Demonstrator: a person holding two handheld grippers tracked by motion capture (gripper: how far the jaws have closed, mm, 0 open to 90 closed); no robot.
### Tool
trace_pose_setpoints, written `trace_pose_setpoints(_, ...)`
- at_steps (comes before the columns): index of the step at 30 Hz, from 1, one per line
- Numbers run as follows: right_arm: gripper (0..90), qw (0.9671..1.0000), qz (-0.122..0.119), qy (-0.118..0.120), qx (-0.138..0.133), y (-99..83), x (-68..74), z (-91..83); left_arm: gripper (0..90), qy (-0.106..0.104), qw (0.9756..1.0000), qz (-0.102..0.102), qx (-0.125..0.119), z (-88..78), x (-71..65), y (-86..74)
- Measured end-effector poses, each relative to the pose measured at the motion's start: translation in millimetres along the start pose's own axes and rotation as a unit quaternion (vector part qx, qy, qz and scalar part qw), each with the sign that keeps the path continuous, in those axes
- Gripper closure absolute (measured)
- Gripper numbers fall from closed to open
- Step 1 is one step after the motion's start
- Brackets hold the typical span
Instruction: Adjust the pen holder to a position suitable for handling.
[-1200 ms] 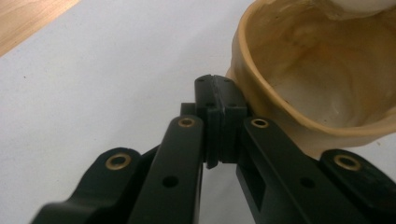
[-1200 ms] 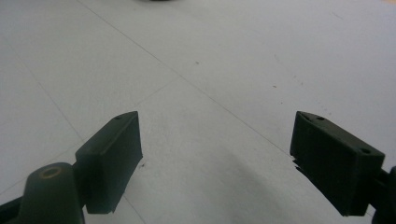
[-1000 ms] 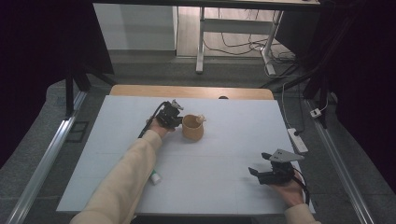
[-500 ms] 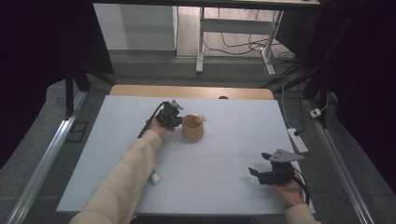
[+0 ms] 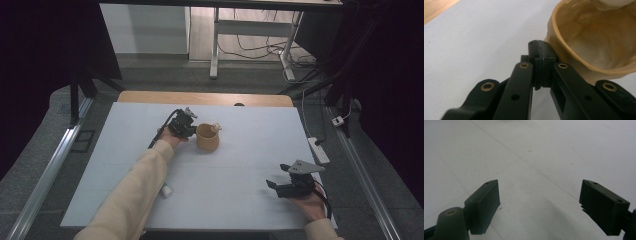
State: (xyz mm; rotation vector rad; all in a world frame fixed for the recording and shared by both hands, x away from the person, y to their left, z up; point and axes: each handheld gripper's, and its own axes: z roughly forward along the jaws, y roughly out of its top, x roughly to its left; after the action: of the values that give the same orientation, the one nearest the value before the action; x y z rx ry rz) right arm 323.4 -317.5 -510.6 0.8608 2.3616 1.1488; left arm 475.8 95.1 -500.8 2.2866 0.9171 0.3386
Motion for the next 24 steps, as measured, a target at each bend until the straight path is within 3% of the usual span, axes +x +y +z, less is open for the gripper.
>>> trace_pose_setpoints(14,16.4,1.0,-0.005,-0.002,0.002,-0.4,0.1,-0.6,88.6,-0.012,0.9998,0.014,-0.003,6.5,-14.7,7.6)
trace_pose_setpoints(24,17.0,1.0,-0.007,-0.001,0.002,-0.5,0.1,-0.7,88.6,-0.028,0.999,0.035,-0.001,14.5,-35.3,19.9)
